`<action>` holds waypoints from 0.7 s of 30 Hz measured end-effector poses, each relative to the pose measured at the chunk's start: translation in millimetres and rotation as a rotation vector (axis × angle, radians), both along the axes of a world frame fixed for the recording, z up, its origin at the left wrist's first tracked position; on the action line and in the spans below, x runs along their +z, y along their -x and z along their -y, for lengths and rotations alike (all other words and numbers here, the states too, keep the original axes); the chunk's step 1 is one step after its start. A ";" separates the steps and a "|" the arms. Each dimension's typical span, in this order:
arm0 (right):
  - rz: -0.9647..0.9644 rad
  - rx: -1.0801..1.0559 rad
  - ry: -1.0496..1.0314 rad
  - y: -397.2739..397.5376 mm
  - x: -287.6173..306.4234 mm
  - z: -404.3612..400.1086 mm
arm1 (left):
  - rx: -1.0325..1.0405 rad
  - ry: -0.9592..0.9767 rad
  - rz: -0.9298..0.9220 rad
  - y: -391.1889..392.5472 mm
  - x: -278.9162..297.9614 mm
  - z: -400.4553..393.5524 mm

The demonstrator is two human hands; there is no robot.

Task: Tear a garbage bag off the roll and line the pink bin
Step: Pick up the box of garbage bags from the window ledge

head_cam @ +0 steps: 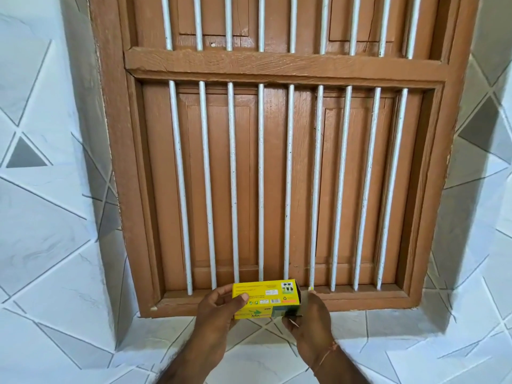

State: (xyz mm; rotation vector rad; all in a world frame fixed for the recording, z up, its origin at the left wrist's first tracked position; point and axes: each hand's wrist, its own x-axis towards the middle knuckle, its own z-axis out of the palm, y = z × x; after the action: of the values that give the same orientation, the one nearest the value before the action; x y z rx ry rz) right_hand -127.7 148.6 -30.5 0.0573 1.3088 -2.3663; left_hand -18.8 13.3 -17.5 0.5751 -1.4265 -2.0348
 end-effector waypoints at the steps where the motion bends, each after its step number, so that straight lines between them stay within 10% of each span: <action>1: 0.093 0.028 0.074 0.7 -0.2 -4.8 | -0.008 -0.011 -0.010 -2.8 3.6 1.2; 8: 0.228 0.073 -0.091 6.0 -30.3 -3.1 | -0.004 0.401 0.045 -6.7 51.6 2.9; 21: 0.478 0.345 0.434 -22.3 -33.4 -6.9 | 0.004 1.062 0.093 3.5 101.0 -21.3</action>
State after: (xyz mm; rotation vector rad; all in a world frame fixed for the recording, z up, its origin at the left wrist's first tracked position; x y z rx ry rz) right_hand -105.4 155.5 -63.8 0.2301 0.5236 -2.1069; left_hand -22.4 34.7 83.5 0.1912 -2.2398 -0.9802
